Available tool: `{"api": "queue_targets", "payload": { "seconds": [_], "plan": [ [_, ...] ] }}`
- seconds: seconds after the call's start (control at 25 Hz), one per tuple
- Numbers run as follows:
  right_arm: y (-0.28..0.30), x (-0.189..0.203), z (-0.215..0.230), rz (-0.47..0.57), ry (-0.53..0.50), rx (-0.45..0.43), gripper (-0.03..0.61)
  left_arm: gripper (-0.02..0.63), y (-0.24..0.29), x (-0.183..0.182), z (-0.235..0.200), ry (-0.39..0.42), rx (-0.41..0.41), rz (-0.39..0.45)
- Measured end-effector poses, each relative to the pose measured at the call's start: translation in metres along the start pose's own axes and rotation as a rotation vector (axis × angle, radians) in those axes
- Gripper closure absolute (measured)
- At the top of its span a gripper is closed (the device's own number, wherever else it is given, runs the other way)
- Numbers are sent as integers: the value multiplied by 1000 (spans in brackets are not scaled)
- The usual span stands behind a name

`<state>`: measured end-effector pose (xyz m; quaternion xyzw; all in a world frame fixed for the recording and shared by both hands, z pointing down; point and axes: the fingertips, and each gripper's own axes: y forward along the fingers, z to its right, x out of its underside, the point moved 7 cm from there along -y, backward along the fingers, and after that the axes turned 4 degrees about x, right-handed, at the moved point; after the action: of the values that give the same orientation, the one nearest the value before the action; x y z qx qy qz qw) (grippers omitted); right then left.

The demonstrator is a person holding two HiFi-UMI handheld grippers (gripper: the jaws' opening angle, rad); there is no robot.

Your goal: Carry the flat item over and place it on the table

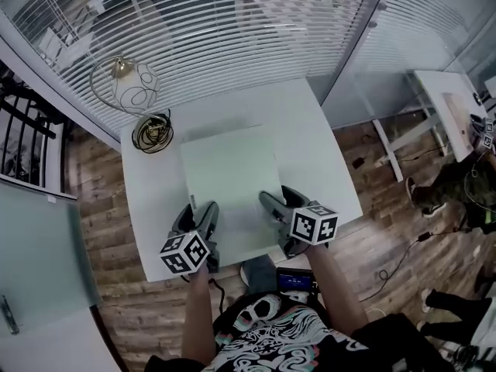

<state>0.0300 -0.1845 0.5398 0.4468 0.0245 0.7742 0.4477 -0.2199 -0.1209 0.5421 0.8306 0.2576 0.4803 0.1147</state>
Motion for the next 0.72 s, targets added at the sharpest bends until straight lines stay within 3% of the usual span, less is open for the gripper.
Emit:
{"api": "queue_targets", "payload": {
  "seconds": [0.72],
  "plan": [
    [27,7,37,-82,40,50,290,288,41,19,-15,-41,-30,-87]
  ]
}}
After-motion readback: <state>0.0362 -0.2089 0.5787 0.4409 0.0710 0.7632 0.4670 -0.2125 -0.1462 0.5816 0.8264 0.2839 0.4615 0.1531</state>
